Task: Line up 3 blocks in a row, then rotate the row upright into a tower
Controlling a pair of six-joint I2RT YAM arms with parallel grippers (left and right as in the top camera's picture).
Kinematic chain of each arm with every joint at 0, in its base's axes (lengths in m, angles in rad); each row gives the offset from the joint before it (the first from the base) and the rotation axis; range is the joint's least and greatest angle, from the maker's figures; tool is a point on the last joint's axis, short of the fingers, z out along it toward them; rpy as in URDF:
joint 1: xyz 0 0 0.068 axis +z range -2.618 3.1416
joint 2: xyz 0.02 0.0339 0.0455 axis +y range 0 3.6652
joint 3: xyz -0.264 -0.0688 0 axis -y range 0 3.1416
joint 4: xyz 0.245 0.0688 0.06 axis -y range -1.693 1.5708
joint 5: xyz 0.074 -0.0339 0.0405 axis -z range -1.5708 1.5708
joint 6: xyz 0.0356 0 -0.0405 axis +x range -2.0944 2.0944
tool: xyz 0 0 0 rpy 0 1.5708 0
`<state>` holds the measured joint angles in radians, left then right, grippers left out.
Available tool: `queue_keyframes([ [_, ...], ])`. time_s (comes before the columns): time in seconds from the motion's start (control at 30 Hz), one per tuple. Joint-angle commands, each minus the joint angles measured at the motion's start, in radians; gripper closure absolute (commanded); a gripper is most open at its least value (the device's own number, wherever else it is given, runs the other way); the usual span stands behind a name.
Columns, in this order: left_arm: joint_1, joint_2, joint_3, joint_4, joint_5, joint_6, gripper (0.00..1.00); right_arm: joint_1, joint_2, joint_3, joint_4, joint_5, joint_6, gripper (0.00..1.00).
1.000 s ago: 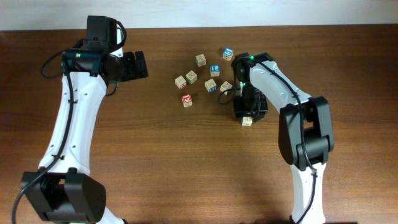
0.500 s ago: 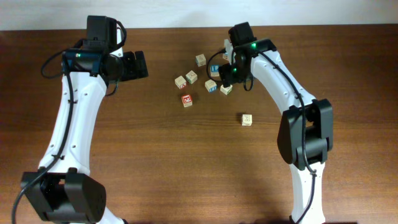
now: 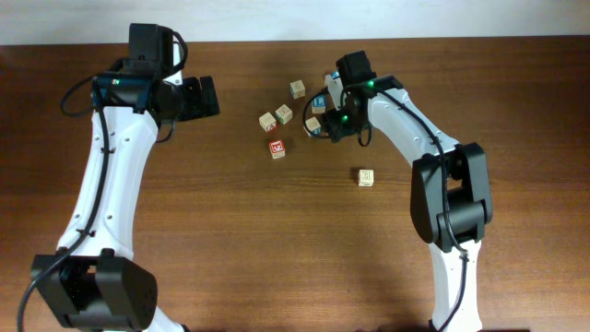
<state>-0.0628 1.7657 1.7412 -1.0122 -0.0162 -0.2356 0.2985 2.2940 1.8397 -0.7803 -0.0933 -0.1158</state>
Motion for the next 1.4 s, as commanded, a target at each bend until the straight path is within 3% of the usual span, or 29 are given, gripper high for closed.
queue_keyframes([
  [0.0, 0.000, 0.003, 0.014, -0.003, -0.010, 0.005, 0.01, 0.009, 0.005, -0.010, 0.014, -0.012, 0.048, 0.58],
  [0.13, 0.000, 0.003, 0.014, -0.002, -0.010, 0.005, 0.01, 0.009, 0.005, -0.010, 0.018, -0.011, 0.134, 0.65],
  [0.37, 0.000, 0.003, 0.014, -0.002, -0.010, 0.005, 0.01, 0.015, 0.005, -0.011, -0.093, -0.008, 0.465, 0.72],
  [0.87, 0.000, 0.003, 0.014, -0.002, -0.010, 0.005, 0.01, 0.120, 0.005, -0.011, -0.456, 0.020, 0.608, 0.73],
  [1.13, 0.000, 0.003, 0.014, -0.002, -0.010, 0.005, 0.01, 0.119, 0.005, -0.011, -0.504, 0.097, 0.657, 0.72],
  [1.27, 0.000, 0.003, 0.014, -0.002, -0.010, 0.005, 0.01, 0.107, 0.005, -0.011, -0.494, 0.117, 0.675, 0.71],
  [1.37, 0.000, 0.003, 0.014, -0.002, -0.010, 0.005, 0.01, 0.086, 0.005, -0.009, -0.479, 0.117, 0.671, 0.50],
])
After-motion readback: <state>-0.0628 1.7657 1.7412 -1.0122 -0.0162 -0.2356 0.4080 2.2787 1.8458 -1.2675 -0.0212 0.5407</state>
